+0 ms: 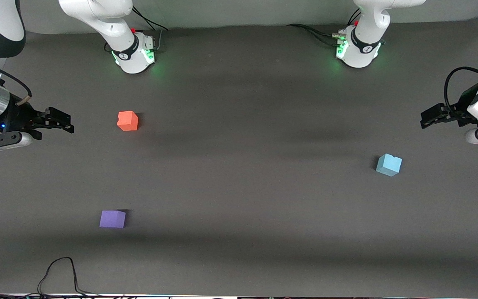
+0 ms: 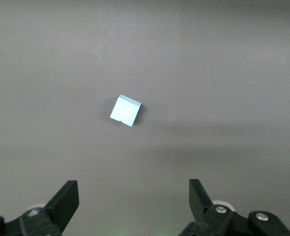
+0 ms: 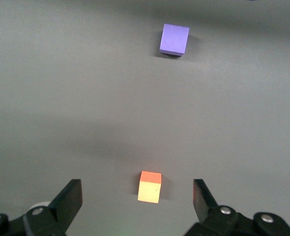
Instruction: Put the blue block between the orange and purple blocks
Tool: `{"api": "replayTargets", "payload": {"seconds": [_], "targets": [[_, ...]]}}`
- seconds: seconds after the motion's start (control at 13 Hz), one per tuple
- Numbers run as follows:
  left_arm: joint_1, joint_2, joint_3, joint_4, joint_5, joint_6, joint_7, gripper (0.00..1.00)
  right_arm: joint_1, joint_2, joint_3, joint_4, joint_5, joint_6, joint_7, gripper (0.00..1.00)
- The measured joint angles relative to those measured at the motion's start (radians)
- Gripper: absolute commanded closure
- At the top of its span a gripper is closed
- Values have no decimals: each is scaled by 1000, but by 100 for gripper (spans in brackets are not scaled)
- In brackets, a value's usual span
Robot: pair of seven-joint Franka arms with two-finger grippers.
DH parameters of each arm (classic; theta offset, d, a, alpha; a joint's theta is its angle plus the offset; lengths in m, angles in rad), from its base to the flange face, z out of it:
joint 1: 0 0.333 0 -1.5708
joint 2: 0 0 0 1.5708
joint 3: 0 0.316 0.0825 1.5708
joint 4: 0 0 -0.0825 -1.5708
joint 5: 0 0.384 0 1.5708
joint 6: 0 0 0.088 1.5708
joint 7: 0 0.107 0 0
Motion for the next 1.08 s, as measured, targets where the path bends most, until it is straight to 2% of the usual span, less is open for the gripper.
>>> {"api": "replayTargets", "payload": {"seconds": [0.46, 0.69, 0.92, 1.08], "targets": [[0, 0, 3, 0, 0, -10, 17, 0, 0, 1, -1, 0, 0, -1, 0, 0], [11, -1, 21, -4, 1, -23, 150, 0, 0, 1, -1, 0, 0, -1, 0, 0], [23, -28, 34, -45, 3, -17, 249, 0, 0, 2, -2, 0, 0, -1, 0, 0], [24, -75, 35, -105, 12, 9, 314, 0, 0, 2, -2, 0, 0, -1, 0, 0]]}}
